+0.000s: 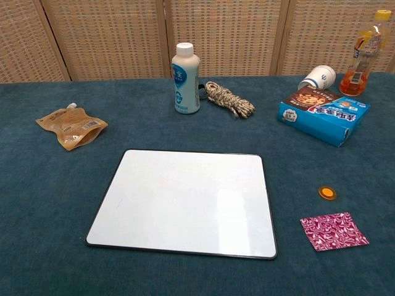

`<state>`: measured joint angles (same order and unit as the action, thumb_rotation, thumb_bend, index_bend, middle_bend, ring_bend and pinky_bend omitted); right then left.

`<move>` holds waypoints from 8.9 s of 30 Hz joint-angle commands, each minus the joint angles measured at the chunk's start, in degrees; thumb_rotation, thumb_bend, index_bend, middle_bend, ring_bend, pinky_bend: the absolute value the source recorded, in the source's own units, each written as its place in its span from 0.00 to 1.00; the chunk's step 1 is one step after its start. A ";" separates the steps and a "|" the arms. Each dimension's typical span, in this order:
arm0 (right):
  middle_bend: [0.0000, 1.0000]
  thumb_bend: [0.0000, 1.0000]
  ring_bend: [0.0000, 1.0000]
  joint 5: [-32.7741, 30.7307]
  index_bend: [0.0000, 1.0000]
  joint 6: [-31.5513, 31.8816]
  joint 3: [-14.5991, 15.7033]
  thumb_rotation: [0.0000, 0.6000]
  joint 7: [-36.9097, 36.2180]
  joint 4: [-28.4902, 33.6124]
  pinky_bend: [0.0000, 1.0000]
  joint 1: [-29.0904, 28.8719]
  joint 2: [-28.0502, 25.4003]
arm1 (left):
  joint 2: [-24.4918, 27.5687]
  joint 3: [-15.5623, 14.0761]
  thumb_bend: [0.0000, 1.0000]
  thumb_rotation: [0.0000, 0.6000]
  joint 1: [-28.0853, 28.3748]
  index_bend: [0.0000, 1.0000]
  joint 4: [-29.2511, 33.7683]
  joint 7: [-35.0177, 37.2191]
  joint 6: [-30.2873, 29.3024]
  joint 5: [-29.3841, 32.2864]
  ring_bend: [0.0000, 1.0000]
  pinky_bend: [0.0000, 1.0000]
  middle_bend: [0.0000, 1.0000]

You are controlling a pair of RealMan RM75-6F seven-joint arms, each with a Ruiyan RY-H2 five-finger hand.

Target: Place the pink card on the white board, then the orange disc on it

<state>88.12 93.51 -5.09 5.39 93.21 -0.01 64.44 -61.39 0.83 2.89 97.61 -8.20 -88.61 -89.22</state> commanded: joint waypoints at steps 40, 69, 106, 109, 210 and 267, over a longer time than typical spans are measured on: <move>0.00 0.11 0.00 1.89 0.27 -42.46 3.79 1.00 11.53 1.84 0.00 -24.43 6.76 | -0.14 1.50 0.00 1.00 1.90 0.00 0.55 -1.94 4.27 4.62 0.00 0.00 0.00; 0.00 0.14 0.00 -10.84 0.31 -45.00 3.41 1.00 23.46 -0.84 0.00 -26.88 14.81 | -0.41 1.50 0.00 1.00 2.18 0.00 0.58 -2.62 4.74 5.30 0.00 0.00 0.00; 0.00 0.26 0.00 -28.97 0.50 -45.83 -7.41 1.00 27.90 9.95 0.00 -38.67 16.42 | -0.13 2.58 0.00 1.00 3.70 0.00 -0.04 -1.78 8.32 9.50 0.00 0.00 0.00; 0.00 0.26 0.00 -35.22 0.50 -45.63 -8.03 1.00 32.25 7.92 0.00 -42.42 20.18 | -0.06 2.81 0.00 1.00 4.01 0.00 -0.22 -1.52 9.01 10.24 0.00 0.00 0.00; 0.00 0.34 0.00 -24.35 0.43 -38.36 3.82 1.00 17.88 -12.92 0.00 -34.00 23.58 | -0.52 1.68 0.00 1.00 5.48 0.00 0.72 -3.84 10.55 11.07 0.00 0.00 0.00; 0.00 0.39 0.00 -48.29 0.52 -37.88 -7.16 1.00 43.29 -6.37 0.00 -52.17 38.16 | -0.04 2.88 0.00 1.00 6.97 0.00 -0.23 -2.38 13.86 15.42 0.00 0.00 0.00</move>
<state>40.61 55.43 -12.01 48.03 87.74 -51.51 101.67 -61.45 3.70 9.86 97.40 -10.58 -74.74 -73.81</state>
